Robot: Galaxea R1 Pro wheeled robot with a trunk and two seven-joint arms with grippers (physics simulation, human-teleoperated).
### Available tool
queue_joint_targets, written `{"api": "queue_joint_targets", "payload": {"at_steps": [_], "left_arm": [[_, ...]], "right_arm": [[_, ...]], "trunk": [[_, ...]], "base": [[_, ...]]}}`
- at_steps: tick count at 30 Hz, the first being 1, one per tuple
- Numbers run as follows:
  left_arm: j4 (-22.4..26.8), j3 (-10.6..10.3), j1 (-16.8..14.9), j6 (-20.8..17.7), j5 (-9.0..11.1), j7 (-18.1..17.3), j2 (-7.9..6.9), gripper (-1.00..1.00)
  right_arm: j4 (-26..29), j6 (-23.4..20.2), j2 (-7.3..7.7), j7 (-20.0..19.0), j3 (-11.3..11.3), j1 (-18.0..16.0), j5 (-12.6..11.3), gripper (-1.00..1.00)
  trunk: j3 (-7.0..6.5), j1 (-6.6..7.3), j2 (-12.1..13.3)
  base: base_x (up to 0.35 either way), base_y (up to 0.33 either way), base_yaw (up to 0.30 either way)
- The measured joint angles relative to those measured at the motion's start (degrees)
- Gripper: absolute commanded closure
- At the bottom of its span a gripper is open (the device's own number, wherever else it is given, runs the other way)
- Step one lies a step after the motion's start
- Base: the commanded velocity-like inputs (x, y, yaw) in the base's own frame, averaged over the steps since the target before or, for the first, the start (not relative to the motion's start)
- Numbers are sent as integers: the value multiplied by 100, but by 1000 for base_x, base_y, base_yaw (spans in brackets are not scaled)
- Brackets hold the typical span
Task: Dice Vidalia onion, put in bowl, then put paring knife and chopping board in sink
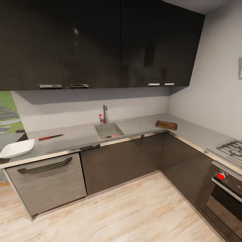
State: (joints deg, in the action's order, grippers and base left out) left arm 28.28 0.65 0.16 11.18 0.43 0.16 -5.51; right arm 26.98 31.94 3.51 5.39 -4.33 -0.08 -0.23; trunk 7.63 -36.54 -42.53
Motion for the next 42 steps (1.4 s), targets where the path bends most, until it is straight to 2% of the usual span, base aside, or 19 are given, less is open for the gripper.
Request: {"api": "queue_joint_targets", "payload": {"at_steps": [42], "left_arm": [[9,1,0,-4,5,3,-12,-100]], "right_arm": [[-23,-1,-24,2,-35,0,6,-100]], "trunk": [[-749,923,1682]], "base": [[0,0,0]]}}
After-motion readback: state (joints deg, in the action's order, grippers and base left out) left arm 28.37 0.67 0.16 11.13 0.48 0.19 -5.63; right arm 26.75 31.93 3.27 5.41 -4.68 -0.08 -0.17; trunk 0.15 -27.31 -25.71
